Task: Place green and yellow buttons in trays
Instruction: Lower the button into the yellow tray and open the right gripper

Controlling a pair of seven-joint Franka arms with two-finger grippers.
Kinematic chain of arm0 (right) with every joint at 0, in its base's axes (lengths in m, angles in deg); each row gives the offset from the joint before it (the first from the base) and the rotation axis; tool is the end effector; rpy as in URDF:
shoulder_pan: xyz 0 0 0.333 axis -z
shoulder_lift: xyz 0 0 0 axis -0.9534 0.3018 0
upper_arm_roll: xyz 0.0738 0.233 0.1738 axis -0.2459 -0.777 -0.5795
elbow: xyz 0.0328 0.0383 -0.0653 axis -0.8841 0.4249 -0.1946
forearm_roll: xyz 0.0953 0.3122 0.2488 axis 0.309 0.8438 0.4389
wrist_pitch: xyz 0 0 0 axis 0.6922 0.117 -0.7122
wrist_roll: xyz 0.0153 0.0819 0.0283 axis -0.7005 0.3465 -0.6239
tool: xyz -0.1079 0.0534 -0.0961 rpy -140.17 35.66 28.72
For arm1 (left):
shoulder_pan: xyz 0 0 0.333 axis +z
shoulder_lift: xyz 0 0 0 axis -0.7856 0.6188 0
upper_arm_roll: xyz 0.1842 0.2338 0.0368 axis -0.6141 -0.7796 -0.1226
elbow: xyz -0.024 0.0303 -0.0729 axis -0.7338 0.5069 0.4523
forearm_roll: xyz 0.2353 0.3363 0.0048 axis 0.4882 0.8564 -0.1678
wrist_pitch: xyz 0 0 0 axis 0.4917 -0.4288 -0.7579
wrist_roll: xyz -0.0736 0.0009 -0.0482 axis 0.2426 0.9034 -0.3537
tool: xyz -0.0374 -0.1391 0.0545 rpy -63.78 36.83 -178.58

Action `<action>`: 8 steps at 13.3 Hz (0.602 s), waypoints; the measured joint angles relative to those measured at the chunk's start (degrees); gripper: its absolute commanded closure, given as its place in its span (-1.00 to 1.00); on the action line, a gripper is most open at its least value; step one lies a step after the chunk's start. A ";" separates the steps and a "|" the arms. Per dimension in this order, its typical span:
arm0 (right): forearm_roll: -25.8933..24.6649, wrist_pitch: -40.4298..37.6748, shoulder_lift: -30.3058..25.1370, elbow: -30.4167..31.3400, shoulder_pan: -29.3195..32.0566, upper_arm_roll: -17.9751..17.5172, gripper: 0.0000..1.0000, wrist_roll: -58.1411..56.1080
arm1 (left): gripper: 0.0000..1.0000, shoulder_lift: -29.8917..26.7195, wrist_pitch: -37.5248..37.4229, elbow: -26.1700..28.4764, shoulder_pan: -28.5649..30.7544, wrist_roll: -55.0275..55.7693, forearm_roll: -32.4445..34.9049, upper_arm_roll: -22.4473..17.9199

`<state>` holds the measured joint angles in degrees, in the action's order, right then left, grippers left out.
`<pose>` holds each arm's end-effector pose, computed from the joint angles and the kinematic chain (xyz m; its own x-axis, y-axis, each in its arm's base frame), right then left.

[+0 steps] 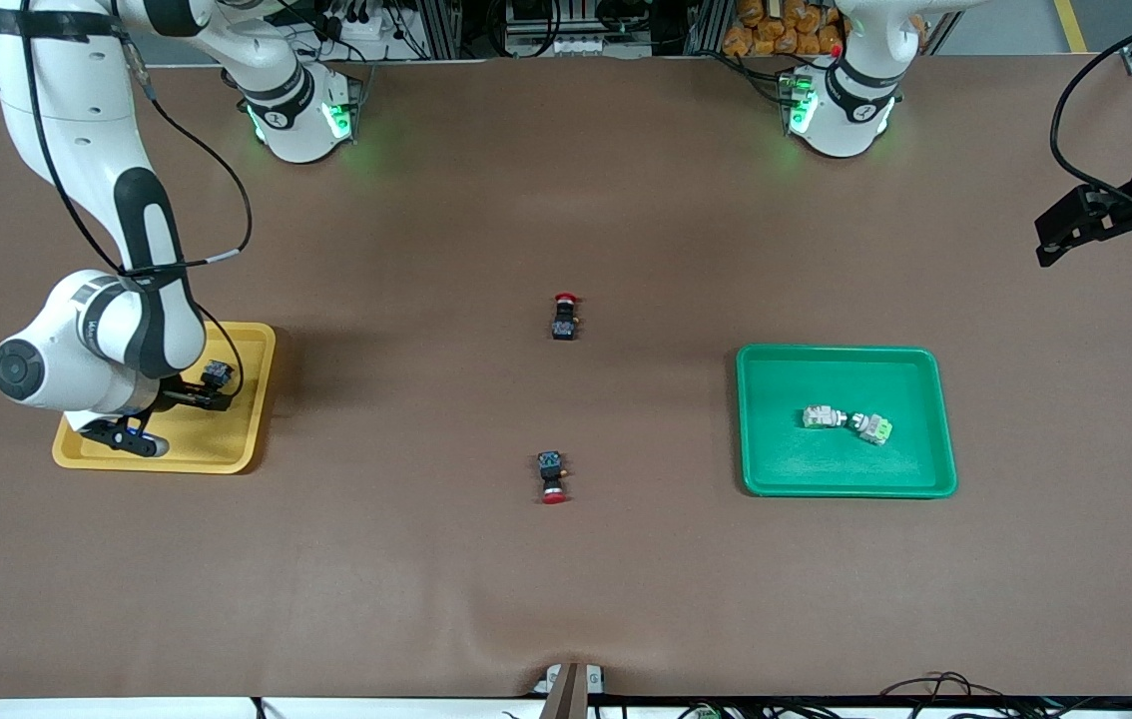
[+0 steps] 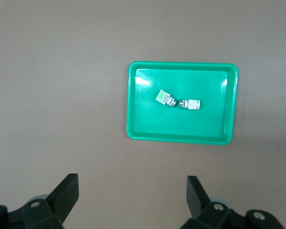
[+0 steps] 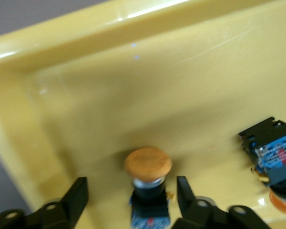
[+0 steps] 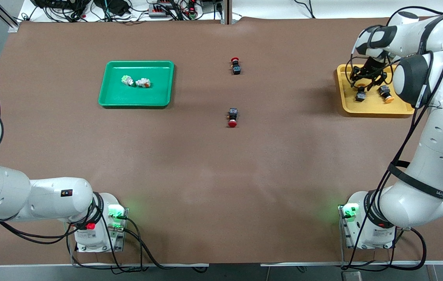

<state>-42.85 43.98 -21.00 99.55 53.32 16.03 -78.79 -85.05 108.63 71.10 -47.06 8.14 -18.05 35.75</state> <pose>0.5851 -0.0914 0.1321 0.9285 -0.2803 -0.2435 -0.2909 -0.9567 -0.0079 0.5654 -0.0270 0.5850 0.9983 0.0027 0.0574 0.0077 -0.9962 -0.0865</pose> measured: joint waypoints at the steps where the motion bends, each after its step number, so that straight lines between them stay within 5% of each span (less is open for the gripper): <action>1: 0.10 -3.96 -0.26 -2.41 0.21 0.23 -1.00 0.00 | -1.00 0.00 0.00 0.00 0.11 0.00 0.00 -0.02; 4: 0.22 -15.96 -2.36 -10.64 1.21 0.39 -1.00 0.00 | -1.00 0.00 0.00 0.00 0.32 0.00 0.00 -0.09; 8: -0.17 -29.63 -7.45 -20.21 3.24 -4.28 -1.00 5.64 | -1.00 0.00 -0.01 0.02 0.34 0.00 0.00 -0.11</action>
<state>-43.01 14.34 -28.44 79.34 56.56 11.75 -73.14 -85.05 108.62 71.12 -46.72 8.14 -18.05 35.64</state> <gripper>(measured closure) 0.000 0.000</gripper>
